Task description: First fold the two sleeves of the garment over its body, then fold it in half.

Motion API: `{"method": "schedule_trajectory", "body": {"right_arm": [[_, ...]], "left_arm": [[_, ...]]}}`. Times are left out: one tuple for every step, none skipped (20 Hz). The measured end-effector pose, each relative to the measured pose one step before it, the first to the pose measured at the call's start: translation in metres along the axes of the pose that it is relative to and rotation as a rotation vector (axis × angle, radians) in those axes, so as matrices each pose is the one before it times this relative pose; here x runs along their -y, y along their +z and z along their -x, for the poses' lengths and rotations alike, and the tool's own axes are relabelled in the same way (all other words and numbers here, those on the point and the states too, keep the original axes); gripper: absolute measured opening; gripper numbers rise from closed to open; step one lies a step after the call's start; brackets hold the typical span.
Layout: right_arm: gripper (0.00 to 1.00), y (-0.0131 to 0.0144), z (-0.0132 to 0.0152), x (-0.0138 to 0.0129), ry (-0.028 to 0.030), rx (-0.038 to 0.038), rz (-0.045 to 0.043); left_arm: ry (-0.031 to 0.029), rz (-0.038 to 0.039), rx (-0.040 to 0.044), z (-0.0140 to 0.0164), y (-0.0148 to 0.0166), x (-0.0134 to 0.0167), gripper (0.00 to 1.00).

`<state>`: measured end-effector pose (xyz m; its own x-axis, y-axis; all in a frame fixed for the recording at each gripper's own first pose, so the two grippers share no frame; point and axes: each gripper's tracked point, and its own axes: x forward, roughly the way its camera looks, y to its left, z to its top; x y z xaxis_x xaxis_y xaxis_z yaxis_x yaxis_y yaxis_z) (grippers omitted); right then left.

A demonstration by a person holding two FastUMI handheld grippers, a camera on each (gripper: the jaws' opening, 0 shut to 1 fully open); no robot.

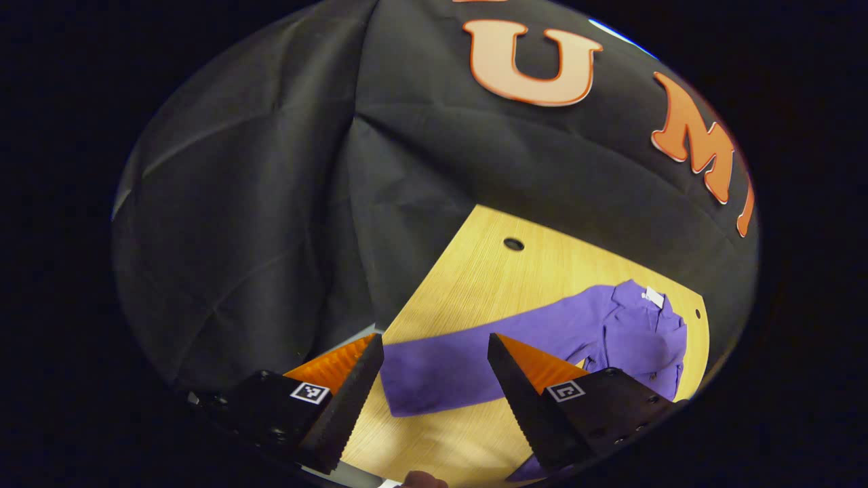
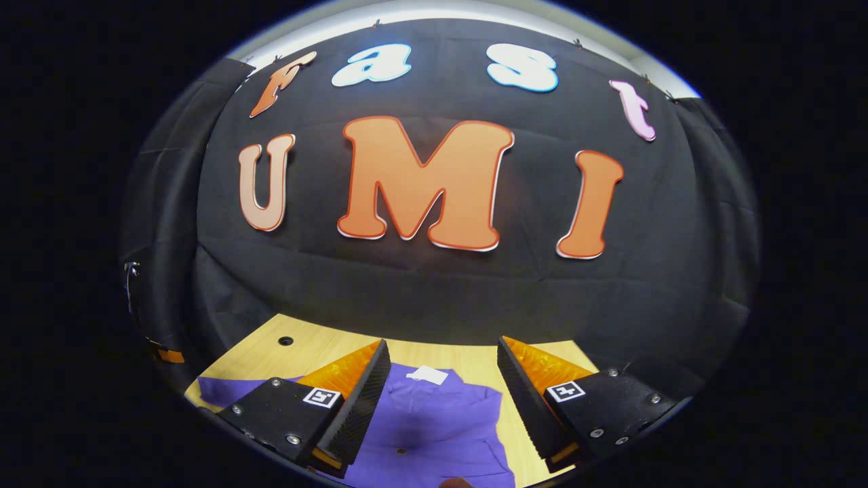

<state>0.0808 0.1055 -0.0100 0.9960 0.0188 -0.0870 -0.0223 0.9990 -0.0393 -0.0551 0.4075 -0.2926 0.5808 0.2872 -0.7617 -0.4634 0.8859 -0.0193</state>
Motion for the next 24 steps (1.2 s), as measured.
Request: {"method": "schedule_trajectory", "body": {"right_arm": [[0.94, 0.00102, 0.00675, 0.00501, -0.01881, 0.00260, 0.00284], [0.94, 0.00010, 0.00623, 0.00307, -0.00798, -0.00078, -0.00166], [0.94, 0.00042, 0.00656, 0.00394, -0.01344, -0.00128, 0.00004], [0.94, 0.00017, 0.00474, 0.00318, -0.00561, 0.00305, 0.00107], [0.94, -0.00074, 0.00479, 0.00330, -0.00683, -0.00094, 0.00500], [0.94, -0.00228, 0.00484, 0.00475, -0.00408, -0.00399, 0.00608], [0.94, -0.00170, 0.00322, 0.00176, 0.00266, 0.00080, 0.00729], [0.94, -0.00009, 0.00426, 0.00438, 0.00174, 0.00156, 0.00833], [0.94, -0.00142, 0.00300, 0.00371, 0.00658, -0.00493, 0.01022], [0.94, -0.00175, 0.00132, 0.00617, -0.00422, -0.00417, 0.01084], [0.94, 0.00026, 0.00205, 0.00766, -0.00321, 0.00131, 0.00866], [0.94, 0.00254, 0.00348, 0.00632, -0.00789, 0.00763, 0.00495], [0.94, 0.00016, -0.00294, 0.00407, -0.01149, 0.00572, 0.00695], [0.94, 0.00057, 0.00287, 0.00567, -0.00667, 0.00199, 0.00066], [0.94, 0.00147, 0.00390, 0.00683, -0.00686, -0.00479, 0.00069], [0.94, -0.00244, 0.00200, 0.00635, -0.00721, -0.00932, 0.00018], [0.94, -0.00333, 0.00097, 0.00783, -0.01448, -0.01102, 0.00158], [0.94, -0.00195, 0.00213, 0.00622, -0.00816, -0.00655, -0.00242], [0.94, -0.00152, 0.00099, 0.00515, -0.00967, -0.00643, -0.00406], [0.94, -0.00123, 0.00210, 0.00361, -0.00162, -0.00426, -0.00649], [0.94, -0.00117, 0.00077, 0.00309, -0.00452, -0.00519, -0.00328], [0.94, -0.00171, 0.00045, 0.00396, -0.00393, -0.00415, -0.00056], [0.94, -0.00030, -0.00040, 0.00272, -0.00449, -0.00203, 0.00185], [0.95, -0.00102, -0.00008, 0.00285, -0.00586, -0.00282, 0.00196]], "left_arm": [[0.00103, 0.00071, -0.04771, -0.01128, -0.01043, -0.00418, 1.00], [-0.00539, 0.00313, -0.04644, -0.01368, -0.00972, -0.00222, 0.98], [-0.00245, 0.00803, -0.05590, -0.01037, -0.01079, -0.00126, 0.97], [-0.00513, 0.01283, -0.05270, -0.00956, -0.00887, -0.00072, 0.97], [-0.00130, 0.01244, -0.05265, -0.00837, -0.00714, -0.00266, 0.98], [0.00167, 0.01349, -0.04315, -0.00885, -0.00745, -0.00374, 0.98], [0.00095, 0.01639, -0.04468, -0.00814, -0.00642, -0.00245, 0.98], [-0.01134, 0.01631, -0.04184, -0.00400, -0.00462, -0.00122, 0.98], [-0.00328, 0.01761, -0.04210, -0.00335, -0.00358, -0.00255, 0.97], [-0.00508, 0.01949, -0.04230, -0.00301, -0.00368, -0.00214, 0.97], [-0.00221, 0.02557, -0.03257, -0.00480, -0.00290, -0.00259, 0.97], [-0.00475, 0.01707, -0.03489, -0.00557, -0.00540, -0.00331, 0.97], [0.00426, 0.01807, -0.02214, -0.00688, -0.00173, -0.00441, 0.97], [0.00166, 0.00900, -0.02461, -0.00714, -0.00305, -0.00154, 0.98], [0.01673, 0.01274, -0.02220, -0.00511, -0.00283, -0.00233, 0.97], [0.00700, 0.00068, -0.00840, -0.00471, -0.00019, 0.00096, 0.98], [0.01838, 0.00723, -0.01175, -0.00281, 0.00050, -0.00223, 0.98], [0.01302, -0.00063, 0.00095, -0.00227, 0.00154, -0.00269, 0.98], [0.01831, -0.00086, -0.00171, -0.00326, 0.00255, -0.00344, 0.98], [0.00280, 0.00248, -0.00317, -0.00402, 0.00188, 0.00052, 0.97], [0.00716, 0.00737, -0.01313, -0.00197, 0.00001, -0.00048, 0.98], [0.01459, 0.00790, -0.00539, 0.00161, 0.00031, -0.00137, 0.98], [0.00726, -0.00532, 0.00334, -0.00127, 0.00507, 0.00079, 0.98], [0.01367, -0.00804, -0.00119, -0.00054, 0.00053, -0.00136, 0.95]]}}
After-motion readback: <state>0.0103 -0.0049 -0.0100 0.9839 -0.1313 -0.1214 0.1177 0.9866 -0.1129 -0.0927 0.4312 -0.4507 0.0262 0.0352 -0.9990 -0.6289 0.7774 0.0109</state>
